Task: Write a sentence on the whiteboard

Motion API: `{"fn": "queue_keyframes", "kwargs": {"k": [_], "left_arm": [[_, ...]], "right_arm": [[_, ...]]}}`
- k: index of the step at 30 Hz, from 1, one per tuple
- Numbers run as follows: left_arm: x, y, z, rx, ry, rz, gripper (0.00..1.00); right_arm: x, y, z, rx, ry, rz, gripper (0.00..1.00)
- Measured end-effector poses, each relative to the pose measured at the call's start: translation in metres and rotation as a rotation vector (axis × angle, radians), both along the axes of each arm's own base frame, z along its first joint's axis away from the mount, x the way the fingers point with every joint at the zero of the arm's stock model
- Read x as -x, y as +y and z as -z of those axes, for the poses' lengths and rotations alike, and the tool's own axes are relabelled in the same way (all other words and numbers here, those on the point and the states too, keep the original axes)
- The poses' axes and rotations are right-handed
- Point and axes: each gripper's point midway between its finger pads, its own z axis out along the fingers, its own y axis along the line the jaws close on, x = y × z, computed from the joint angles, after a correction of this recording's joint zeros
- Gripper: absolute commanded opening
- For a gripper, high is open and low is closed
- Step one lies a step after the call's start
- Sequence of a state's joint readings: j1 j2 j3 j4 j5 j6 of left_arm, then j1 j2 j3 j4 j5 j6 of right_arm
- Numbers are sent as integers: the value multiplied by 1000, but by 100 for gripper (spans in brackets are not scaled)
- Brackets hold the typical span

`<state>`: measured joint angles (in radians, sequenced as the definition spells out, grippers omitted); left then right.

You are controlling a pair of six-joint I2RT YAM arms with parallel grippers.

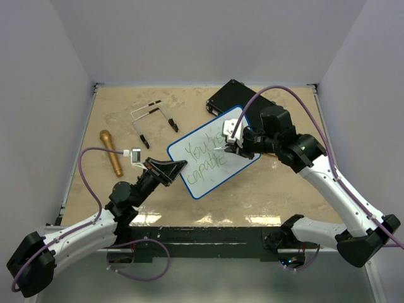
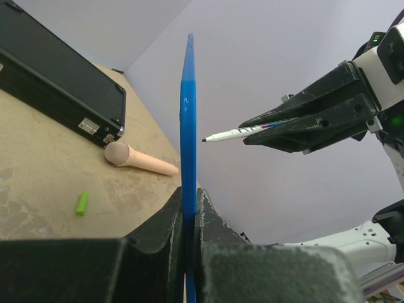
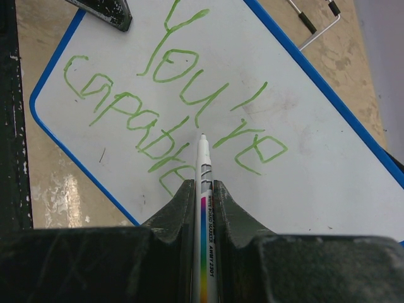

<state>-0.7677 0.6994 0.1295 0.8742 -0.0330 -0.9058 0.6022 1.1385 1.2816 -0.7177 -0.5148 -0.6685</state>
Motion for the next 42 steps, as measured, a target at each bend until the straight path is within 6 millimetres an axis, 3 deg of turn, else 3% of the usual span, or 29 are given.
{"fn": "queue_keyframes", "kwargs": {"k": [42], "left_arm": [[-1,1,-1,-1,1,-6,0]], "right_arm": [[-1,-3,19,41,43,12,0]]}}
